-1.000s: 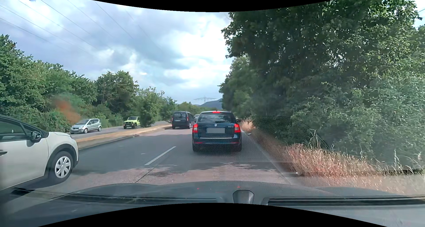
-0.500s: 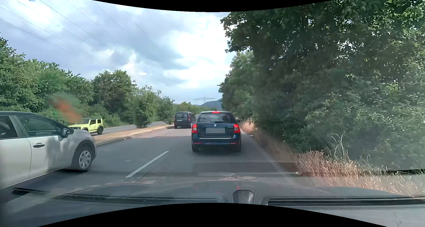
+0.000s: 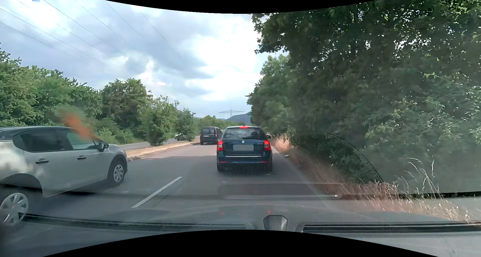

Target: Follow the waypoints while adhering to traffic rules and regulations

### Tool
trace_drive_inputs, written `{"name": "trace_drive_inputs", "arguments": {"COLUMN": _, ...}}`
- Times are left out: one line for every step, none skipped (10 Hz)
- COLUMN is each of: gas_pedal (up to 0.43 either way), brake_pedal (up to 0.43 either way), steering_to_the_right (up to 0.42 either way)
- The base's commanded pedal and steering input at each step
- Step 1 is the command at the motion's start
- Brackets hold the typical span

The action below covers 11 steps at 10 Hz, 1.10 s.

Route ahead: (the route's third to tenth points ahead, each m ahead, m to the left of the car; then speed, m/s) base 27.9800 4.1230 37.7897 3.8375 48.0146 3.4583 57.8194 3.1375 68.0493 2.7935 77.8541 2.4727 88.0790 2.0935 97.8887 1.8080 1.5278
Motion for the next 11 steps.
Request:
{"name": "trace_drive_inputs", "arguments": {"gas_pedal": 0.000, "brake_pedal": 0.116, "steering_to_the_right": 0.002}}
{"name": "trace_drive_inputs", "arguments": {"gas_pedal": 0.000, "brake_pedal": 0.116, "steering_to_the_right": 0.002}}
{"name": "trace_drive_inputs", "arguments": {"gas_pedal": 0.000, "brake_pedal": 0.110, "steering_to_the_right": 0.002}}
{"name": "trace_drive_inputs", "arguments": {"gas_pedal": 0.000, "brake_pedal": 0.104, "steering_to_the_right": 0.001}}
{"name": "trace_drive_inputs", "arguments": {"gas_pedal": 0.000, "brake_pedal": 0.098, "steering_to_the_right": 0.001}}
{"name": "trace_drive_inputs", "arguments": {"gas_pedal": 0.000, "brake_pedal": 0.098, "steering_to_the_right": 0.002}}
{"name": "trace_drive_inputs", "arguments": {"gas_pedal": 0.000, "brake_pedal": 0.091, "steering_to_the_right": 0.001}}
{"name": "trace_drive_inputs", "arguments": {"gas_pedal": 0.000, "brake_pedal": 0.085, "steering_to_the_right": 0.001}}
{"name": "trace_drive_inputs", "arguments": {"gas_pedal": 0.000, "brake_pedal": 0.079, "steering_to_the_right": 0.001}}
{"name": "trace_drive_inputs", "arguments": {"gas_pedal": 0.000, "brake_pedal": 0.079, "steering_to_the_right": 0.001}}
{"name": "trace_drive_inputs", "arguments": {"gas_pedal": 0.000, "brake_pedal": 0.079, "steering_to_the_right": 0.001}}
